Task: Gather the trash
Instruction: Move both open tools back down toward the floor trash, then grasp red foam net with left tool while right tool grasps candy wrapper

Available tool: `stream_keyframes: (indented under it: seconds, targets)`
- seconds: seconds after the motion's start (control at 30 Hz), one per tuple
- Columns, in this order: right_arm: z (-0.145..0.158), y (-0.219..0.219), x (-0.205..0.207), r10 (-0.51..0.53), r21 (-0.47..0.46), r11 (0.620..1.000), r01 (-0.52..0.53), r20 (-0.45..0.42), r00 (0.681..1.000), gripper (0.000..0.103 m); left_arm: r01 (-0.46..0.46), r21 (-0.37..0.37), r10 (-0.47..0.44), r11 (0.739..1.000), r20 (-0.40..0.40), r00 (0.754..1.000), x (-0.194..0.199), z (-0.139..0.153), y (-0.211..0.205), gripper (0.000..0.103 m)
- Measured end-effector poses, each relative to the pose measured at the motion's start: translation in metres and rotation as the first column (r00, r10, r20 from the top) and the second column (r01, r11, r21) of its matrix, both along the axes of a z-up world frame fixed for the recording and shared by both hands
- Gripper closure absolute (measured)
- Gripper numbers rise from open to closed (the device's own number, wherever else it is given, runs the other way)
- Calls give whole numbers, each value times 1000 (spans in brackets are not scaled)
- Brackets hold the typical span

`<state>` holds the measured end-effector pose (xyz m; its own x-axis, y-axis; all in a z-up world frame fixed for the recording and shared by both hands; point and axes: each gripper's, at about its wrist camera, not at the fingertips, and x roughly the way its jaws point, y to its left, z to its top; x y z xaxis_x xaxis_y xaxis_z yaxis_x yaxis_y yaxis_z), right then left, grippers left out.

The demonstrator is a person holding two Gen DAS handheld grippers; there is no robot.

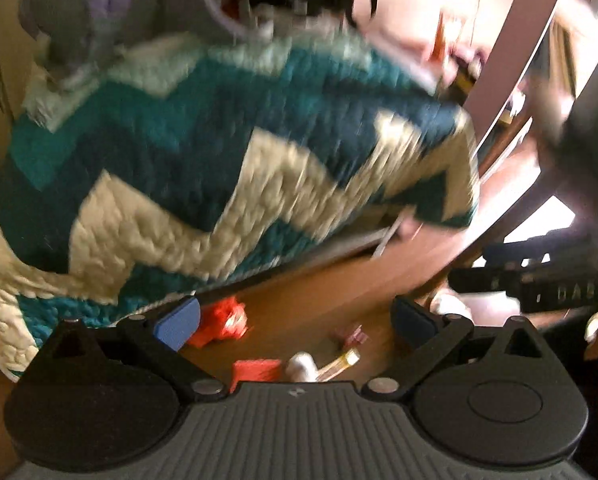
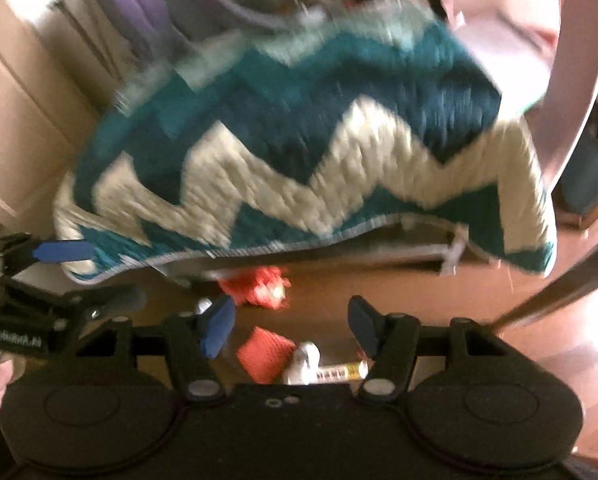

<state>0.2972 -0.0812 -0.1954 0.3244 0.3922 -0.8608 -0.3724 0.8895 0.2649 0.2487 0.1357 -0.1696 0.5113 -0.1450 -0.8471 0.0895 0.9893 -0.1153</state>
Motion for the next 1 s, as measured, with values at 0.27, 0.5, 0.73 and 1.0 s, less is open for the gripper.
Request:
stream_keyframes:
  seconds: [0.27,0.5,0.73,1.0]
  targets:
    - [-102,20,40,-40,-169,985,17,-129,991,41,61,51,-50,997,-192,980,32,-110,13,1]
    - [-194,18,73,-185,-243,964,111,-305,934,41,69,56,-51,996,-263,963,52,-187,22,1]
    - [-265,17,88,-231,-291,949,118,-391,891,41,109,109,-73,988,-293,953,50,-255,23,1]
    - [-314,25,98,-211,-323,943,75,-411,887,41,183,122,-126,976,-371,920,45,-324,15,1]
